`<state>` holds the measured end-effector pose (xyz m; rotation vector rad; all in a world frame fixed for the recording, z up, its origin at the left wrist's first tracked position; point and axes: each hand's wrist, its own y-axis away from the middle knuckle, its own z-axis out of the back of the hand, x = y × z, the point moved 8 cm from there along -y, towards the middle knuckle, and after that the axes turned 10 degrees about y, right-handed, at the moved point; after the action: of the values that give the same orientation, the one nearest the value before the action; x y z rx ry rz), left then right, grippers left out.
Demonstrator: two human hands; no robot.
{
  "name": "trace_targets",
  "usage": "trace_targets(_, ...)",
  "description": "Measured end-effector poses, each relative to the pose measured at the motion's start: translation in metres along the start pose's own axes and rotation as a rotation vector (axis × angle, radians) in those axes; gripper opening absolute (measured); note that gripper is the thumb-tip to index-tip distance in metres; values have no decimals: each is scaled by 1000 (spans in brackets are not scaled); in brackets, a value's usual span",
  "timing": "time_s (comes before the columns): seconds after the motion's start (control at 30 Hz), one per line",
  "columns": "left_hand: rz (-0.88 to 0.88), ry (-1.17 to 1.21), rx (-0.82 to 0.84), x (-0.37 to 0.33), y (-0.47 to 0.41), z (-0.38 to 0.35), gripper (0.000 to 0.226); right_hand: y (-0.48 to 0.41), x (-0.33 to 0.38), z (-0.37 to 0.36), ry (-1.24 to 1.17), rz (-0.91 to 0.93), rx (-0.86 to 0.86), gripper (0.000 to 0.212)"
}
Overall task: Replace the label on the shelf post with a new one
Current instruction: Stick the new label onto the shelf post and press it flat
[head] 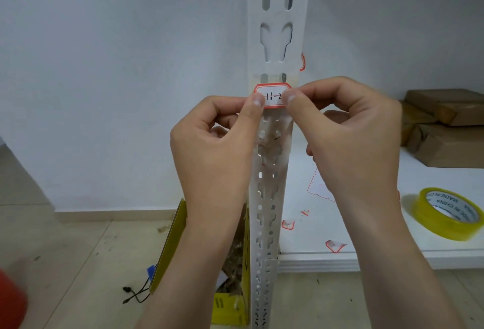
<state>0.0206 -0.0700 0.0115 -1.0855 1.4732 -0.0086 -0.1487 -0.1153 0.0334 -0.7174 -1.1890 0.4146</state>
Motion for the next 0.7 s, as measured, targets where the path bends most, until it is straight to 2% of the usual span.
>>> trace_targets(0.3, -18, -18, 9, -6, 1, -2, 10, 2, 3, 2, 62, 59, -60, 12)
trace_targets(0.7, -9, -9, -22, -6, 1, -3, 14, 2, 1, 3, 68, 37, -89, 12)
